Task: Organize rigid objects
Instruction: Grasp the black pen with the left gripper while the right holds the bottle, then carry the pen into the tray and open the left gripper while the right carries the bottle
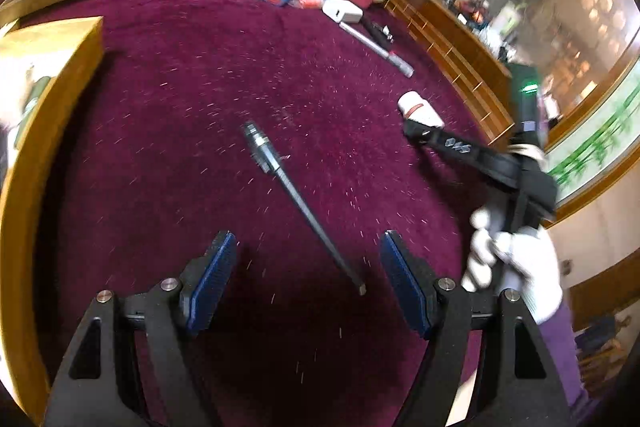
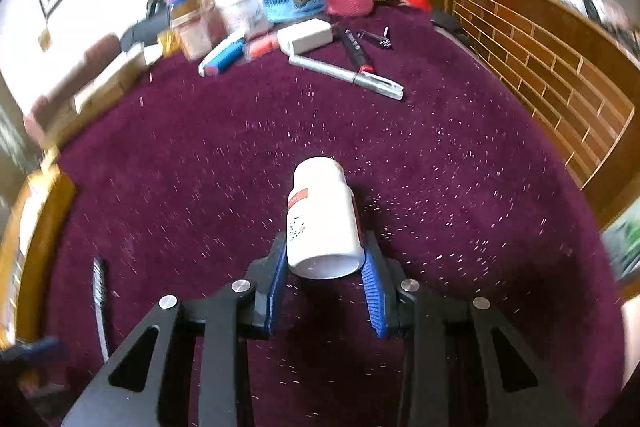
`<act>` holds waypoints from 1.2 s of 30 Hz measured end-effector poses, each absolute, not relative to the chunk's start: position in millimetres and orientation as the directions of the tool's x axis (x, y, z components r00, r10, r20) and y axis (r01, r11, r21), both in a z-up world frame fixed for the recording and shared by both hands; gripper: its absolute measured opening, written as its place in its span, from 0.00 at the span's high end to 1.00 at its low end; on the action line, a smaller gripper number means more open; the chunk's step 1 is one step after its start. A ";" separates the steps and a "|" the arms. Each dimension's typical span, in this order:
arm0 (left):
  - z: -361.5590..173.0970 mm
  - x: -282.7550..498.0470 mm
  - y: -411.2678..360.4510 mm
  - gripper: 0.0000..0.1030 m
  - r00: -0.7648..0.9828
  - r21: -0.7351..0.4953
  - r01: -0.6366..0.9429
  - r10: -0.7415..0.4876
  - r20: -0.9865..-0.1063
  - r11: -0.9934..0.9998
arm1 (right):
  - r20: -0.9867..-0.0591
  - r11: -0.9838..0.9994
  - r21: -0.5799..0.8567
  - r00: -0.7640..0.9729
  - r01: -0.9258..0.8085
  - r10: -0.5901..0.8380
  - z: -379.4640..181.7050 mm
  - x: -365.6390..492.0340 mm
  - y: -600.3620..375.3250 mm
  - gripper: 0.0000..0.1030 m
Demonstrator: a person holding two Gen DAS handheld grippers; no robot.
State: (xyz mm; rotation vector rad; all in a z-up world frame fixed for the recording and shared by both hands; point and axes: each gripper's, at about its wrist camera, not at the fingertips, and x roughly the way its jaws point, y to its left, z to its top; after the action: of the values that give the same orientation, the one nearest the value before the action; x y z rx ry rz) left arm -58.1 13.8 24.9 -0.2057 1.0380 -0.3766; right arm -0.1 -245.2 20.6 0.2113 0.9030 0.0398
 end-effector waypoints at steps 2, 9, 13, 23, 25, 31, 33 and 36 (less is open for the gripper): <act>15.2 -44.8 -1.0 0.29 0.456 -0.288 0.205 -0.351 -0.817 0.936 | -0.748 0.963 0.262 0.643 0.059 0.164 19.9 -6.6 -250.6 0.70; 10.4 -44.1 -9.0 0.73 0.524 -0.055 0.309 -0.218 -0.823 0.949 | -0.691 0.899 0.434 0.663 0.060 0.289 15.5 -8.9 -272.9 0.70; 11.7 -47.8 23.7 0.84 0.497 -0.122 0.254 -0.237 -0.834 0.960 | -0.699 0.910 0.411 0.661 0.058 0.273 14.9 0.2 -266.5 0.70; 8.8 -51.5 -0.8 0.86 0.554 -0.027 0.327 -0.214 -0.804 0.945 | -0.692 0.903 0.426 0.663 0.058 0.284 14.1 2.3 -267.9 0.69; 10.7 -53.2 12.2 0.94 0.521 -0.115 0.328 -0.281 -0.806 0.938 | -0.689 0.900 0.432 0.664 0.057 0.289 13.8 2.6 -268.3 0.68; 25.4 -73.3 67.0 0.94 0.527 -0.318 0.248 -0.402 -0.749 0.915 | -0.703 0.915 0.399 0.660 0.059 0.265 14.3 5.1 -263.5 0.67; 33.5 -84.1 84.0 0.94 0.543 -0.361 0.233 -0.429 -0.722 0.903 | -0.732 0.942 0.330 0.647 0.061 0.214 16.8 6.5 -253.9 0.67; 46.4 -97.4 106.4 0.94 0.571 -0.415 0.218 -0.461 -0.680 0.883 | -0.775 0.981 0.183 0.623 0.061 0.106 20.2 12.3 -233.3 0.67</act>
State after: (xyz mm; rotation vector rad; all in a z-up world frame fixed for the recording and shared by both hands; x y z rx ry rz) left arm -97.4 106.4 46.4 -0.3010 0.8785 -0.4054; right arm 12.3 -233.3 20.2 0.1997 0.8995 0.0259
